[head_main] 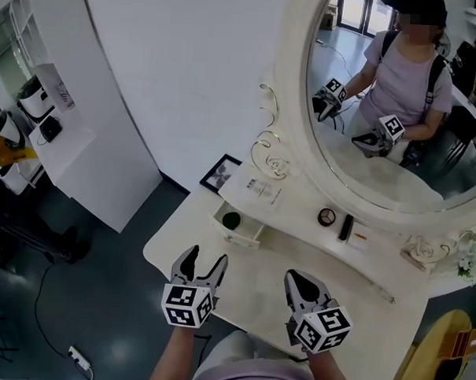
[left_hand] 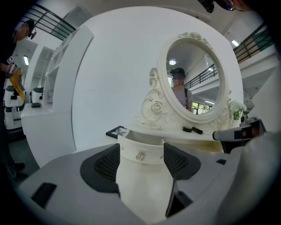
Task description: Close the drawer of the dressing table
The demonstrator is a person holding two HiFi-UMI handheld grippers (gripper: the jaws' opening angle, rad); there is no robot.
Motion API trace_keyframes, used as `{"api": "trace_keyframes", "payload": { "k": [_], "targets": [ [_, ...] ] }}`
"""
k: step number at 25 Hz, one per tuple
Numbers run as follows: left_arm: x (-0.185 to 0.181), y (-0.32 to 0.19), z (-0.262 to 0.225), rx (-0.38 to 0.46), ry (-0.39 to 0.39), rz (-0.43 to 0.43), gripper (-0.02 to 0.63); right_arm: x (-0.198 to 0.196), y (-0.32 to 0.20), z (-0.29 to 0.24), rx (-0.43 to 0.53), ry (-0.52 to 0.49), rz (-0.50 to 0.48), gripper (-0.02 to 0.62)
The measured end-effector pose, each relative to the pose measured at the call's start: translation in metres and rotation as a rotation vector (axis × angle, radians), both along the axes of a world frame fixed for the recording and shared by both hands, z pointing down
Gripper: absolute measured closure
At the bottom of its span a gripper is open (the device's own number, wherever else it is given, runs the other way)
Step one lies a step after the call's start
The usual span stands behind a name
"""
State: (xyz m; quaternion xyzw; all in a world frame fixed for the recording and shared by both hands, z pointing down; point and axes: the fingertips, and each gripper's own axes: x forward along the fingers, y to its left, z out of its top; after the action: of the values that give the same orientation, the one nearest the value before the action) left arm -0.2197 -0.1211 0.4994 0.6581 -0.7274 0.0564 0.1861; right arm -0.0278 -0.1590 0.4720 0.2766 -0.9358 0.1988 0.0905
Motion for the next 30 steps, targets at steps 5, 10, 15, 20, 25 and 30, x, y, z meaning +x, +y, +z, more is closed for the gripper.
{"api": "trace_keyframes", "payload": {
  "k": [5,10,15,20,25,30],
  "targets": [
    [0.007,-0.021,0.013,-0.034,-0.009,0.072,0.295,0.005,-0.008,0.005,-0.018,0.015,0.049,0.592],
    [0.008,-0.041,0.028,-0.064,-0.009,0.145,0.295,0.003,-0.015,0.007,-0.025,0.036,0.12,0.592],
    [0.005,-0.054,0.048,-0.107,-0.011,0.192,0.309,-0.002,-0.015,0.01,-0.036,0.054,0.173,0.592],
    [0.005,-0.06,0.062,-0.137,-0.008,0.233,0.35,-0.002,-0.008,0.02,-0.069,0.075,0.222,0.592],
    [0.004,-0.066,0.073,-0.159,-0.009,0.268,0.387,-0.005,-0.01,0.023,-0.077,0.08,0.255,0.592],
    [0.004,-0.069,0.078,-0.168,-0.01,0.281,0.432,-0.007,-0.009,0.025,-0.085,0.088,0.275,0.592]
  ]
}}
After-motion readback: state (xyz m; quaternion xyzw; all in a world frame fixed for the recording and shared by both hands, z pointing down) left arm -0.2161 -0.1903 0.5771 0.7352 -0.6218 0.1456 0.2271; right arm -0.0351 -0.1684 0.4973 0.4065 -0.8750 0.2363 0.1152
